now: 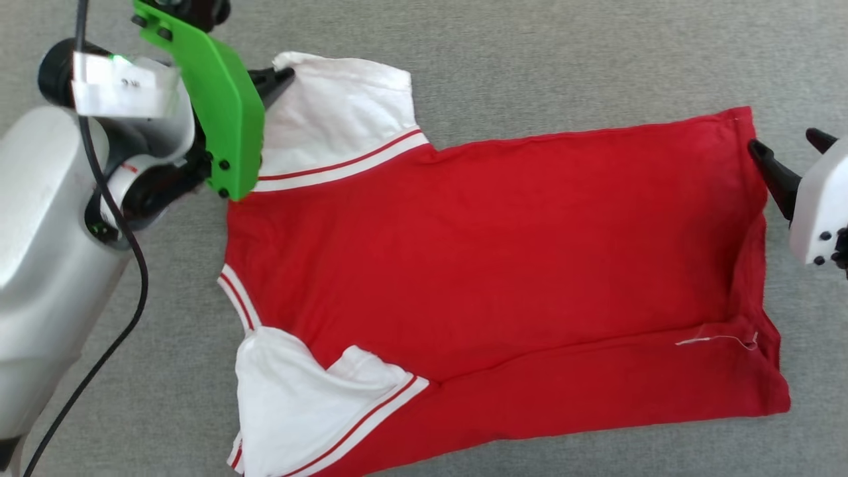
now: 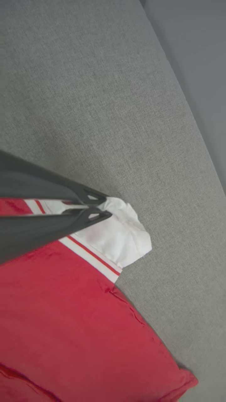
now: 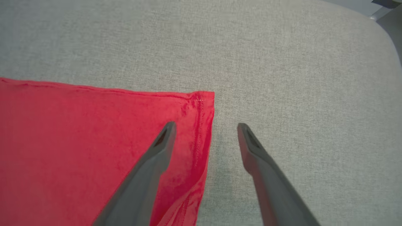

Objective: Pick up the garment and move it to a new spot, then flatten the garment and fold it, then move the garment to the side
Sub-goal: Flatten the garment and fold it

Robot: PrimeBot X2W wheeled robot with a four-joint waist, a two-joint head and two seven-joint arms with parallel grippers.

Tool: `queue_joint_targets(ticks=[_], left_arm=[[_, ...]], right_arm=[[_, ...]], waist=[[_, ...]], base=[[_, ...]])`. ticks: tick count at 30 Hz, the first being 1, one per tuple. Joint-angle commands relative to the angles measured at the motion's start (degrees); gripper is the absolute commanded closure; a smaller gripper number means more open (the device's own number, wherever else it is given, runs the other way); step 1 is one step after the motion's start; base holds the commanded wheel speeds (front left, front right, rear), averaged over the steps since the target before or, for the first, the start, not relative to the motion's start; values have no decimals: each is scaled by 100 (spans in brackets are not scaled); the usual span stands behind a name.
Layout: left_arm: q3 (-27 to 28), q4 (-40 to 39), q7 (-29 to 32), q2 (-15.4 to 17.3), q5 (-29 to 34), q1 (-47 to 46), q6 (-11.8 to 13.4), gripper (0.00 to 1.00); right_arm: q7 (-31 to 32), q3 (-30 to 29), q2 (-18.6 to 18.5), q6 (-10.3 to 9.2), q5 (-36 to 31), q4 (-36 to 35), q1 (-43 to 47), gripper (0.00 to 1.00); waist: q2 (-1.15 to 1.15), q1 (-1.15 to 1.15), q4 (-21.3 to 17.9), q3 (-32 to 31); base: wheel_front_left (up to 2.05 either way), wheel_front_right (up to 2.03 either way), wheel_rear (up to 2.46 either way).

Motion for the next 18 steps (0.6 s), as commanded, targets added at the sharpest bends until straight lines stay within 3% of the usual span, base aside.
queue_joint_targets(ticks=[1, 5, 9, 18], left_arm=[[-31, -179, 52, 53, 82, 127, 70, 100], [-106, -757, 213, 145, 216, 184, 271, 100], [-161, -1188, 317, 186, 290, 226, 399, 100], [-174, -1706, 383, 279, 348, 306, 555, 100]], right_arm=[[298, 28, -89, -4, 101, 108, -172, 0], [981, 151, -356, -4, 224, 355, -511, 0], [1243, 347, -473, -4, 207, 673, -809, 0], [1079, 776, -579, -4, 170, 1459, -1160, 0]], waist=[[0, 0, 156, 68], [0, 0, 288, 166], [0, 0, 357, 233], [0, 0, 488, 405]], base=[[0, 0, 0], [0, 0, 0], [0, 0, 0], [0, 0, 0]])
